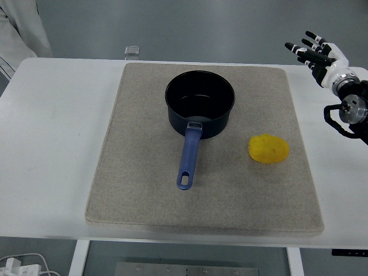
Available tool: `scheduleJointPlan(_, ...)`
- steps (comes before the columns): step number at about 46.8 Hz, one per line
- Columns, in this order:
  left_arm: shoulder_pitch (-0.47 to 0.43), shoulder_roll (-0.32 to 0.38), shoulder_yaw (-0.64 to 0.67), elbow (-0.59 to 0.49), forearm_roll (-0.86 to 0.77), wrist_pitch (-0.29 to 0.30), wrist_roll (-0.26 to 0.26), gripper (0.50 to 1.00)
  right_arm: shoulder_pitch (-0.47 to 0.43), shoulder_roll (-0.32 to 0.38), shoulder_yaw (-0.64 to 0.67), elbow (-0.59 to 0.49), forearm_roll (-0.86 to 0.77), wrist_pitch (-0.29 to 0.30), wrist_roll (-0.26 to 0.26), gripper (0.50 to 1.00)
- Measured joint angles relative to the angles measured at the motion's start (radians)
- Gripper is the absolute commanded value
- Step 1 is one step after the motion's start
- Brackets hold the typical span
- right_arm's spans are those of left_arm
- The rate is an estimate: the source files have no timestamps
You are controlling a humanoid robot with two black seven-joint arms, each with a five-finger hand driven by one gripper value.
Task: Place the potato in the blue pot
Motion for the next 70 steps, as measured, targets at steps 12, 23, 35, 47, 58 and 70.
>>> scheduleJointPlan(12, -0.016, 0.0, -0.008, 0.001, -0.007, 0.0, -0.004, 1.0, -0.002, 0.001, 0.0, 0.0, 0.0, 0.0, 0.0, 0.942)
scheduleJointPlan(23, -0.004, 0.0, -0.005, -0.004, 0.0, 0.0, -0.003, 1.0, -0.005, -0.001, 0.0, 0.0, 0.002, 0.0, 0.003, 0.942)
scheduleJointPlan(35, -0.004, 0.0, -0.002, -0.003, -0.001, 0.0, -0.003, 1.0, -0.004, 0.003, -0.001, 0.0, -0.002, 0.002, 0.003, 0.942)
scheduleJointPlan(47, -0.004, 0.0, -0.002, -0.002, -0.001, 0.0, -0.004, 1.0, -0.002, 0.004, -0.003, -0.002, -0.005, -0.002, 0.0, 0.942)
scheduleJointPlan(58, -0.003, 0.0, -0.002, -0.002, -0.001, 0.0, -0.003, 1.0, -0.006, 0.008, -0.007, -0.002, -0.007, -0.007, 0.0, 0.942)
scheduleJointPlan(70, -0.004, 0.0, -0.002, -0.002, -0.001, 0.0, -0.003, 1.0, -0.002, 0.01, -0.006, -0.002, -0.009, -0.004, -0.003, 0.942)
